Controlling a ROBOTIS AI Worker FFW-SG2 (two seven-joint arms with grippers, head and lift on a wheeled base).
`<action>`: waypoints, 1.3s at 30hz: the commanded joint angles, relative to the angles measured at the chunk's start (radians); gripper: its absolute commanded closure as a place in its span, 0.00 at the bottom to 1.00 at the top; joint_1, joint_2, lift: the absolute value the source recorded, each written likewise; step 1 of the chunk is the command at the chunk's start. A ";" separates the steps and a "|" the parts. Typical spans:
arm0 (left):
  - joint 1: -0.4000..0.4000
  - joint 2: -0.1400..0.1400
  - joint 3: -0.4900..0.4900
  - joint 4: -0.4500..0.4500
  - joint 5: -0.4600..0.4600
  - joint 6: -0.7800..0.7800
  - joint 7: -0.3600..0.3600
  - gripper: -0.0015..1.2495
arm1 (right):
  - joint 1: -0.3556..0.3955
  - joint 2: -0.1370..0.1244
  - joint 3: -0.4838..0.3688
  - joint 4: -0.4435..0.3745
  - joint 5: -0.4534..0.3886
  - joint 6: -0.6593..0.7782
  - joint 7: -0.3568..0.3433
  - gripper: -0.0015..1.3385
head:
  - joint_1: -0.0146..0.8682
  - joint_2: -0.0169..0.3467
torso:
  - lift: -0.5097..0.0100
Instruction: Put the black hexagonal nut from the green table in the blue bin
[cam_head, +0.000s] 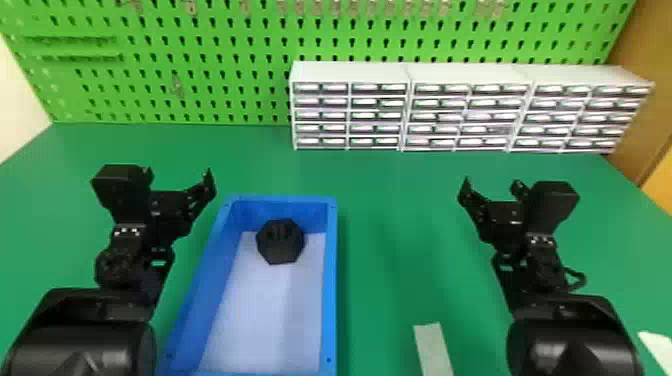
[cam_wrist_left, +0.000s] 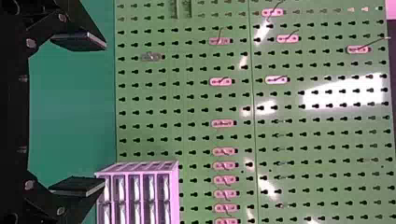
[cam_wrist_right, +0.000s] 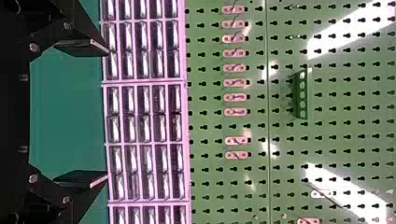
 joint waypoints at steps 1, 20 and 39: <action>0.000 0.000 0.000 -0.001 0.001 0.000 0.000 0.19 | 0.001 0.000 0.000 0.000 -0.002 0.000 0.000 0.26 | 0.79 0.19 | 0.79; -0.005 0.000 0.000 -0.001 0.001 0.000 0.000 0.19 | 0.001 0.002 -0.001 0.000 -0.004 0.000 0.000 0.26 | 0.79 0.19 | 0.79; -0.002 0.000 -0.001 -0.001 0.002 0.000 0.000 0.19 | 0.000 0.002 0.000 0.000 -0.004 0.000 0.000 0.26 | 0.79 0.19 | 0.79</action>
